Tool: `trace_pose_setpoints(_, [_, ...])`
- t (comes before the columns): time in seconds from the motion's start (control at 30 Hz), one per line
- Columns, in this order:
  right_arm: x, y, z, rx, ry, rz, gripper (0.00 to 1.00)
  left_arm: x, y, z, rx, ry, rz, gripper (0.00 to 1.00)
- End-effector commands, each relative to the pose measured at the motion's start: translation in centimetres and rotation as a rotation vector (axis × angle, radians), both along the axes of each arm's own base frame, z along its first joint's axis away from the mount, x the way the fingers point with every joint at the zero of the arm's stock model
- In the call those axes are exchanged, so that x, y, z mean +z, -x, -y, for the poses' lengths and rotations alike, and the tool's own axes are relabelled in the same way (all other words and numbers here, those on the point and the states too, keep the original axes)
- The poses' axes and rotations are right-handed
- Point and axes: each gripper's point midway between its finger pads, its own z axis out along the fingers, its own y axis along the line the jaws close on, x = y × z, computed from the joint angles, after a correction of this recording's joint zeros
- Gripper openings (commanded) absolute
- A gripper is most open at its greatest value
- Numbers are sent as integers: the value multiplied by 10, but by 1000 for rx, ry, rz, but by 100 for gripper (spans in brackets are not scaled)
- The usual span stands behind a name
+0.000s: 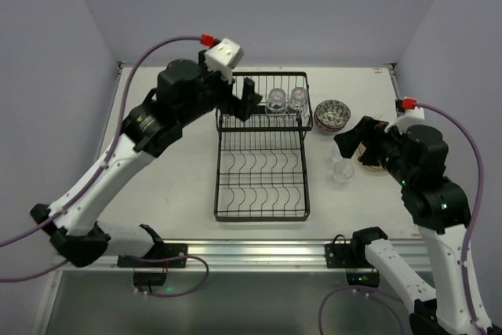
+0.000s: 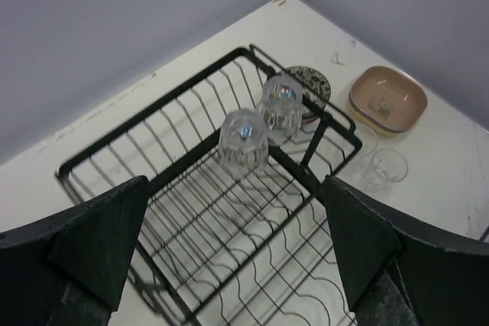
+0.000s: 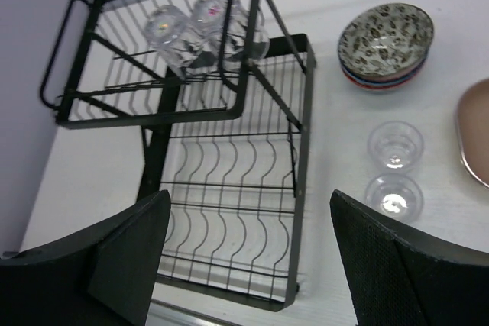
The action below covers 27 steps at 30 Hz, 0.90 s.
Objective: Unload the mixed dishes from the dish rack
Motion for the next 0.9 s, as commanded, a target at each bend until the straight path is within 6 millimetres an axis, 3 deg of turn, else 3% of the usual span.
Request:
trace_pose_setpoints(0.0, [19, 17, -31, 174, -108, 69, 87, 6, -22, 42, -240, -101, 18, 100])
trace_pose_setpoints(0.13, [33, 40, -32, 213, -129, 128, 88, -29, -47, 63, -316, -261, -139, 100])
trace_pose_setpoints(0.23, [35, 48, -35, 238, -141, 140, 89, -48, -71, 72, -297, -294, -135, 100])
trace_pose_setpoints(0.33, [33, 51, -38, 262, -143, 134, 89, -62, -75, 78, -319, -305, -155, 100])
trace_pose_setpoints(0.53, [31, 53, -38, 271, -132, 131, 89, -111, -92, 87, -313, -368, -231, 98])
trace_pose_setpoints(0.63, [32, 54, -39, 281, -130, 134, 89, -125, -97, 89, -308, -378, -246, 95])
trace_pose_setpoints(0.87, [33, 54, -41, 295, -127, 140, 89, -133, -114, 97, -277, -360, -220, 84])
